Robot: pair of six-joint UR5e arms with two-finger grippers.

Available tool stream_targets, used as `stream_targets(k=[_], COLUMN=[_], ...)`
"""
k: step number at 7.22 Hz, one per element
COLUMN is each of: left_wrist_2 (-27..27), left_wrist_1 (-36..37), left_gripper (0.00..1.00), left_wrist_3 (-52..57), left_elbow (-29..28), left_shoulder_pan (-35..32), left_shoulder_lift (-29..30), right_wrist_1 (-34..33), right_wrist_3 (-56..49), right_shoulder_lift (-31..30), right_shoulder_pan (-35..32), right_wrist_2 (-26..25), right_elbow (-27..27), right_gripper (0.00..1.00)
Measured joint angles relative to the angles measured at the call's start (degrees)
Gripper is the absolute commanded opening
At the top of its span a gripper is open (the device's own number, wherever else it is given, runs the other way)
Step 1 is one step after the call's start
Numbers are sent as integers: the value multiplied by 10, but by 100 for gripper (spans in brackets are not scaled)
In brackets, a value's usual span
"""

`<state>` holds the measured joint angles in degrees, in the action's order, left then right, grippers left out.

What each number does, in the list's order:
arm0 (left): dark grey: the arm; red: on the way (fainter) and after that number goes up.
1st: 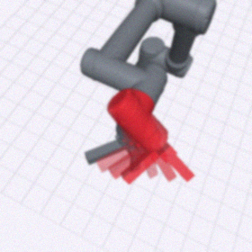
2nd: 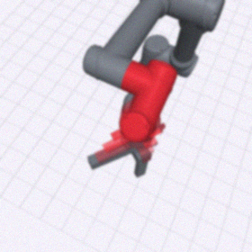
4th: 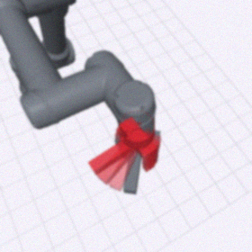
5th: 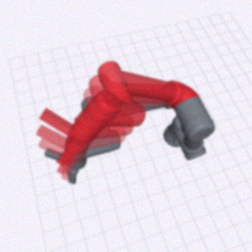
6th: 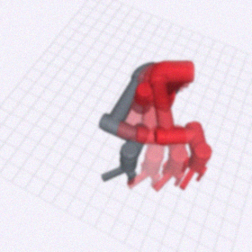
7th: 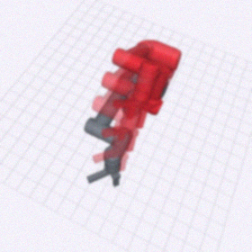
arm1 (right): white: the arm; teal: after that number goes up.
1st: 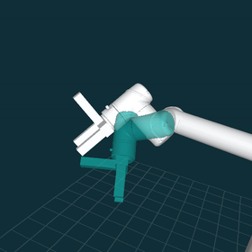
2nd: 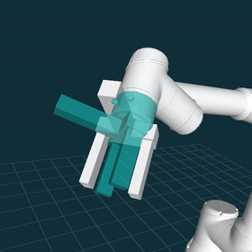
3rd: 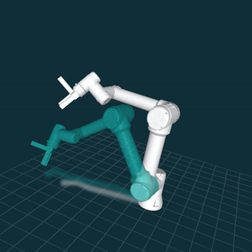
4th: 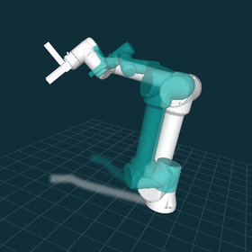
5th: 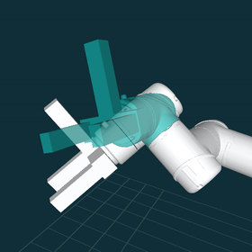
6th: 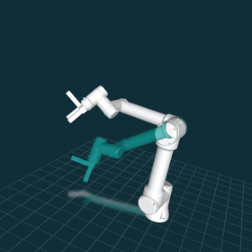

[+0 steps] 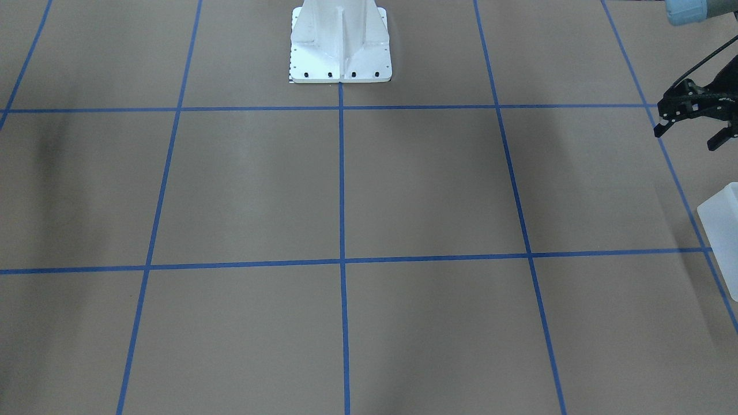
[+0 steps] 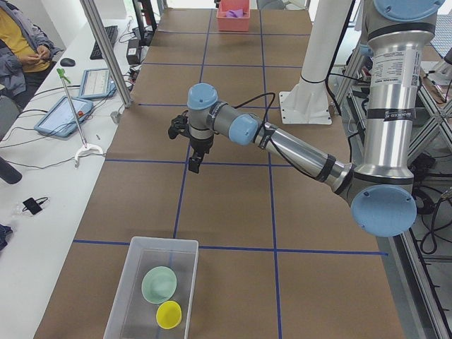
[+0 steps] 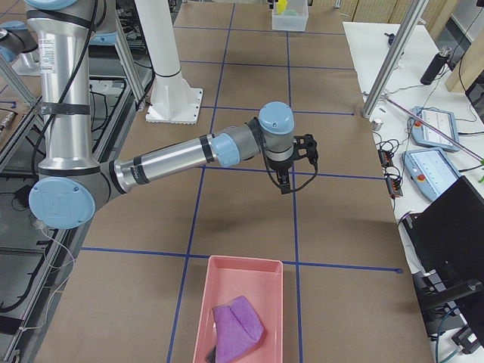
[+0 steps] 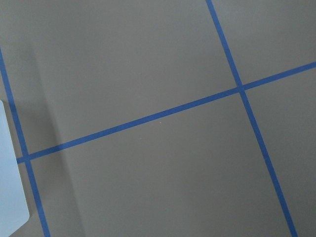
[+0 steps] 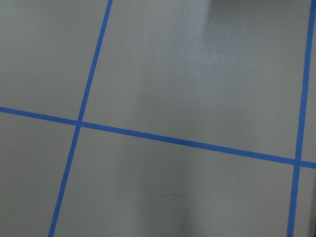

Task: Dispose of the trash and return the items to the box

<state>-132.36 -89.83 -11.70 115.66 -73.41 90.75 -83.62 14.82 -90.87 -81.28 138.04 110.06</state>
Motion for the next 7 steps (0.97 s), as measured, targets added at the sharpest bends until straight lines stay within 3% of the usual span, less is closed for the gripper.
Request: stream_targets(k=[7], left_wrist_2=[2], left_wrist_1=[-2], left_gripper=[98], left_wrist_3=[-4], left_elbow=[-15], left_shoulder_pan=[-1], left_shoulder_lift=[3], right_wrist_1=[-4], right_wrist_3=[0], right_shoulder_lift=[-7], right_shoulder_pan=[-19], right_wrist_2=[25], right_elbow=[8], right_gripper=[100])
